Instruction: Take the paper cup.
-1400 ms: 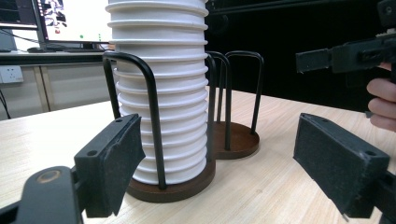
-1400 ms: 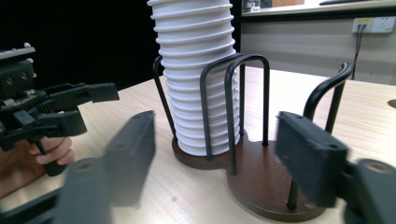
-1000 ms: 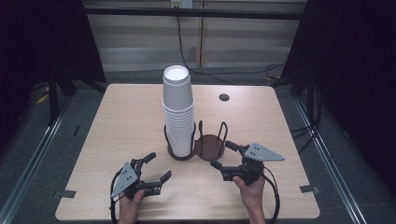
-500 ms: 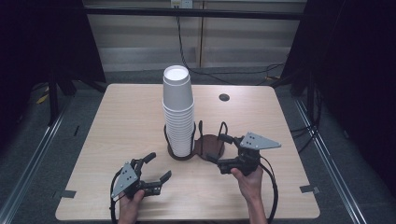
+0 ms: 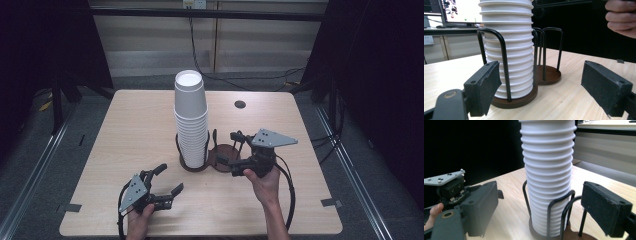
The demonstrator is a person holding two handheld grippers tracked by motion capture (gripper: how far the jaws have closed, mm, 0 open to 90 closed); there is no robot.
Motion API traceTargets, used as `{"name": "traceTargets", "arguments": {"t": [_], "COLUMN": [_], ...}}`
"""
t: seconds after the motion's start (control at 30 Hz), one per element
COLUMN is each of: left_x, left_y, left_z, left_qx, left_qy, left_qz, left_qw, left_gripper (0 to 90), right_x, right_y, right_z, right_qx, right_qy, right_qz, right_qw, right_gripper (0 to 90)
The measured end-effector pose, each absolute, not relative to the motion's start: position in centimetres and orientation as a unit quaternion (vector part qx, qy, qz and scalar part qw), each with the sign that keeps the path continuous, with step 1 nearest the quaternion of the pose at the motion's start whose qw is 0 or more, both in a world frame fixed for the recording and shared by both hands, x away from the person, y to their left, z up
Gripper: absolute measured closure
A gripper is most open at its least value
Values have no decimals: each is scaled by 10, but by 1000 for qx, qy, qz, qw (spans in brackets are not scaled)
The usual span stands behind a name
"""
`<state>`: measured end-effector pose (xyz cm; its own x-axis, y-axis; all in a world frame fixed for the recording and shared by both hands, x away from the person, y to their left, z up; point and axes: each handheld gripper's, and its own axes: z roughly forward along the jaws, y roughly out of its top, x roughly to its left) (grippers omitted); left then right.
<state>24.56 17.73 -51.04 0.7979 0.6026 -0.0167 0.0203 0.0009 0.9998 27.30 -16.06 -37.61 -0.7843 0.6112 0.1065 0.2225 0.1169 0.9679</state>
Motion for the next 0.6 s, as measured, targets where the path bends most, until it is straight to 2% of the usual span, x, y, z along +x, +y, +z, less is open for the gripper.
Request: {"name": "traceTargets", "arguments": {"t": [0.6], "left_x": [246], "left_y": [177], "left_z": [-510], "left_qx": [673], "left_qy": [232], "left_qz": [218], "left_qw": [668], "left_gripper": [156], "right_x": [296], "right_y": [-149], "right_z": [-337], "right_qx": [261], "right_qy": [750], "right_qz": [592], "right_qw": [140], "right_gripper": [134]}}
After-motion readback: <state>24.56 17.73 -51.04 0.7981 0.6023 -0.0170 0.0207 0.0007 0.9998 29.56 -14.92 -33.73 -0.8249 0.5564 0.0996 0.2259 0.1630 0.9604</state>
